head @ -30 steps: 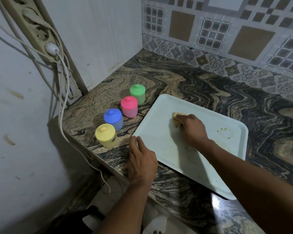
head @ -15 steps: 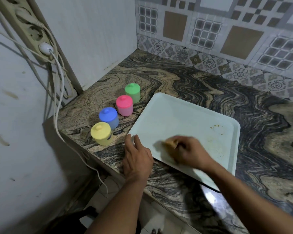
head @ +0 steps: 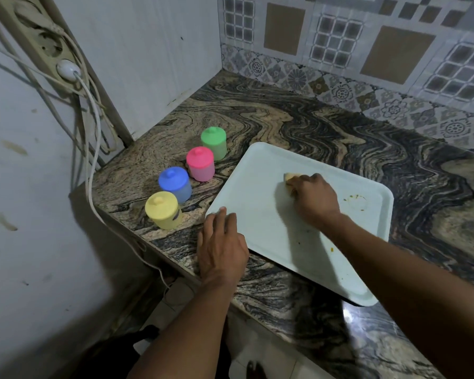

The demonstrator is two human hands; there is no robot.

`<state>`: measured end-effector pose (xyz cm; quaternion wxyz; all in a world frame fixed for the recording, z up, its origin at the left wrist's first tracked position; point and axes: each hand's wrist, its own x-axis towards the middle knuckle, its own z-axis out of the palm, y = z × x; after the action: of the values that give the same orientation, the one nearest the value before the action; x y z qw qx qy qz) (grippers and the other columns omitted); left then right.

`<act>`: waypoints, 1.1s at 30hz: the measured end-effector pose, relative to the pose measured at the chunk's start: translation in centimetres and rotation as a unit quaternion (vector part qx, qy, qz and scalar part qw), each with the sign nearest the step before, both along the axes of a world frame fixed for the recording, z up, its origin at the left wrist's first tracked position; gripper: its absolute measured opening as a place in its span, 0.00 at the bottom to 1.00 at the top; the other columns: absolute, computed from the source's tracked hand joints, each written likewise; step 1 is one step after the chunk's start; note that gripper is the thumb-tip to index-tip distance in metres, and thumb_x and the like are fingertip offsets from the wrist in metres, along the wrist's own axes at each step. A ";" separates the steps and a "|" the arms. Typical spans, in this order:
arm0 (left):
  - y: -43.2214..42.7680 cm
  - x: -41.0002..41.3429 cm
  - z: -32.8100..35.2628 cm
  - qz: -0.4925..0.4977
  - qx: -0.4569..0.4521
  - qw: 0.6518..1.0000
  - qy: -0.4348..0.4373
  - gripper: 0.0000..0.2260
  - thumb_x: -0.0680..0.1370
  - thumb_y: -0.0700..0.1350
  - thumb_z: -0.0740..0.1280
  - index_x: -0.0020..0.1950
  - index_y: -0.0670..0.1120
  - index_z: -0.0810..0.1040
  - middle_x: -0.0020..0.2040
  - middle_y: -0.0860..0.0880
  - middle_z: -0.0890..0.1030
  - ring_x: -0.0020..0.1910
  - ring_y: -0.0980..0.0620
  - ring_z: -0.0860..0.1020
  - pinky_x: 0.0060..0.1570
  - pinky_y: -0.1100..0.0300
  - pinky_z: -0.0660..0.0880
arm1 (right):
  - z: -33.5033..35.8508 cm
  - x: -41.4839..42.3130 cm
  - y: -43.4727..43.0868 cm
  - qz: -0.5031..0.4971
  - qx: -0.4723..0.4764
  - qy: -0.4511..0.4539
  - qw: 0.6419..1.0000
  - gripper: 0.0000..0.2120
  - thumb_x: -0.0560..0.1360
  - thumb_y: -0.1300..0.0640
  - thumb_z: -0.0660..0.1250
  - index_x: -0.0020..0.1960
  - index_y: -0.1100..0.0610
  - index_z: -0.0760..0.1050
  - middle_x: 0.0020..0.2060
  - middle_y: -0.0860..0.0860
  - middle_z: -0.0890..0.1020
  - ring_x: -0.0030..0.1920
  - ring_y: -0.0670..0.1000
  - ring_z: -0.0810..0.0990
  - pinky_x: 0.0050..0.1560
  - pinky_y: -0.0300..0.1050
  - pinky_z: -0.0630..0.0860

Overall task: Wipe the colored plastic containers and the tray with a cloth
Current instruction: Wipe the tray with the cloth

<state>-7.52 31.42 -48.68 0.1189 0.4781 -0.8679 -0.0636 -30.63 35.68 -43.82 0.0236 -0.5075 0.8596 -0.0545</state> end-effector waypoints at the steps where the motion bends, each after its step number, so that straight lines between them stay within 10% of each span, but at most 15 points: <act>1: 0.0 0.0 0.1 0.002 0.000 1.000 0.000 0.19 0.77 0.45 0.64 0.68 0.45 0.76 0.72 0.45 0.74 0.71 0.41 0.69 0.61 0.41 0.74 | -0.3 1.1 1.2 0.020 -0.002 0.013 1.000 0.20 0.75 0.62 0.62 0.65 0.53 0.78 0.57 0.56 0.82 0.56 0.62 0.75 0.48 0.52 0.76; 7: 0.3 -0.2 0.3 0.011 -0.006 1.000 -0.015 0.19 0.76 0.45 0.65 0.67 0.46 0.77 0.72 0.46 0.75 0.70 0.42 0.70 0.59 0.44 0.73 | -1.6 8.2 8.8 0.089 -0.074 0.004 0.993 0.17 0.65 0.58 0.76 0.53 0.50 0.83 0.51 0.47 0.86 0.44 0.57 0.79 0.35 0.47 0.76; 12: 0.3 -0.3 0.3 0.017 0.013 0.999 -0.034 0.19 0.77 0.45 0.65 0.68 0.46 0.77 0.73 0.46 0.74 0.70 0.42 0.69 0.60 0.43 0.73 | -0.2 10.4 10.8 0.099 -0.086 -0.137 0.982 0.21 0.67 0.61 0.62 0.56 0.50 0.84 0.48 0.47 0.87 0.46 0.54 0.80 0.38 0.48 0.79; 15: 0.3 -0.1 0.2 0.011 0.005 1.000 -0.020 0.18 0.76 0.44 0.67 0.66 0.46 0.79 0.71 0.46 0.76 0.68 0.41 0.71 0.59 0.43 0.73 | 2.0 6.9 9.6 -0.023 -0.174 -0.378 0.909 0.19 0.71 0.65 0.59 0.52 0.52 0.85 0.44 0.49 0.88 0.46 0.50 0.86 0.47 0.52 0.83; 18: 0.2 0.2 0.2 -0.010 -0.031 0.999 -0.001 0.18 0.76 0.44 0.65 0.66 0.45 0.78 0.71 0.45 0.76 0.68 0.42 0.71 0.62 0.44 0.69 | 4.2 0.6 7.8 -0.182 -0.280 -0.444 0.831 0.15 0.77 0.65 0.59 0.44 0.53 0.83 0.37 0.56 0.85 0.33 0.56 0.85 0.32 0.54 0.82; 23: 0.3 0.0 -0.1 -0.157 -0.031 0.987 0.033 0.23 0.84 0.51 0.50 0.73 0.45 0.73 0.77 0.47 0.69 0.78 0.45 0.63 0.74 0.47 0.60 | 4.3 -7.5 5.1 -0.141 -0.085 -0.173 0.971 0.09 0.80 0.55 0.65 0.54 0.54 0.83 0.45 0.60 0.86 0.46 0.62 0.85 0.52 0.57 0.81; 33: -0.2 -0.5 -0.4 -0.167 0.005 0.985 0.046 0.24 0.82 0.52 0.51 0.72 0.46 0.75 0.75 0.48 0.72 0.77 0.48 0.67 0.70 0.47 0.70 | -0.9 1.2 8.1 0.008 -0.013 0.021 1.000 0.13 0.74 0.63 0.64 0.56 0.54 0.81 0.46 0.54 0.83 0.48 0.59 0.75 0.37 0.48 0.71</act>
<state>-7.98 31.24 -49.05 0.1442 0.3234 -0.9289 -0.1085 -29.44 43.75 -44.72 -0.0003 -0.5155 0.8551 -0.0550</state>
